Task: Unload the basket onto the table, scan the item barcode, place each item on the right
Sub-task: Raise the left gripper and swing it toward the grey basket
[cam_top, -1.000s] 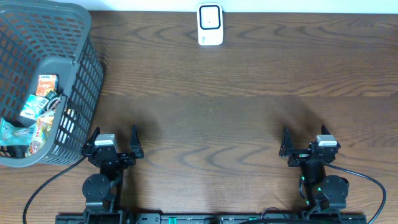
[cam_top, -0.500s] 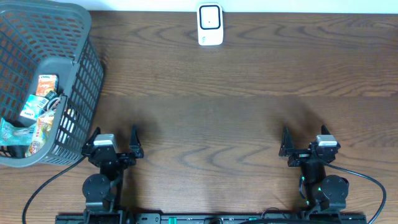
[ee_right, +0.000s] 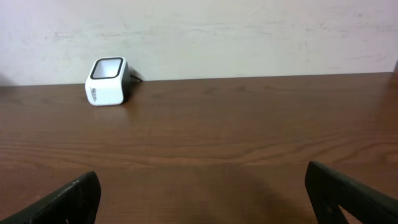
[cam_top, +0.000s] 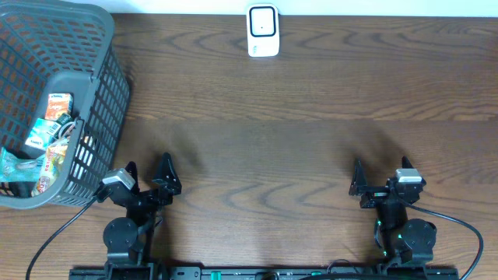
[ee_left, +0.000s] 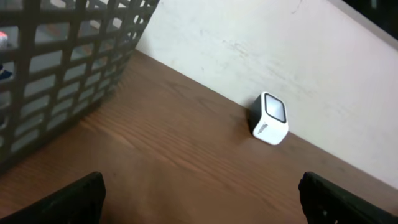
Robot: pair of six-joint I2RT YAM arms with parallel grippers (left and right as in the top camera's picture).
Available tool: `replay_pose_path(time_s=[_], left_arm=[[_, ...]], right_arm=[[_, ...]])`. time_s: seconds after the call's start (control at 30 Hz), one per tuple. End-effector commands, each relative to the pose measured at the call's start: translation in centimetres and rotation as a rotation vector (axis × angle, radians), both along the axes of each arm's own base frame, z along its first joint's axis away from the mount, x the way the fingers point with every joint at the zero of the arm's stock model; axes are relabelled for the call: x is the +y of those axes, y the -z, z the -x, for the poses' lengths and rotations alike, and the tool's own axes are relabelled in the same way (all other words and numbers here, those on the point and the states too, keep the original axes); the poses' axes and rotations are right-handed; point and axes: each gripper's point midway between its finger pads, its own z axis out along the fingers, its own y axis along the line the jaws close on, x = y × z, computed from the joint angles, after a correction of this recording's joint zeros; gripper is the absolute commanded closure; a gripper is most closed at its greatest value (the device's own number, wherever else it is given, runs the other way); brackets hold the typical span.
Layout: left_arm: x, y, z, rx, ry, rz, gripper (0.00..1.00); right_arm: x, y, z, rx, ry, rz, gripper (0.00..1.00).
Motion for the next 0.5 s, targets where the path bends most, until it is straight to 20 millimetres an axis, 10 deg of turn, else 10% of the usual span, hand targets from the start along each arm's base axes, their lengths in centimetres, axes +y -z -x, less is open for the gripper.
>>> replay_pose_path(time_s=[0.0, 0.47], left_arm=[[-0.9, 1.9, 0.1, 0.069, 0.04, 0.084, 0.02], [-2.6, -3.3, 0.1, -0.082, 0.142, 0.093, 0.02]], right_arm=[[-0.3, 0.2, 0.0, 0.007, 0.017, -0.009, 0.01], [-0.3, 0.2, 0.0, 0.007, 0.017, -0.009, 0.01]])
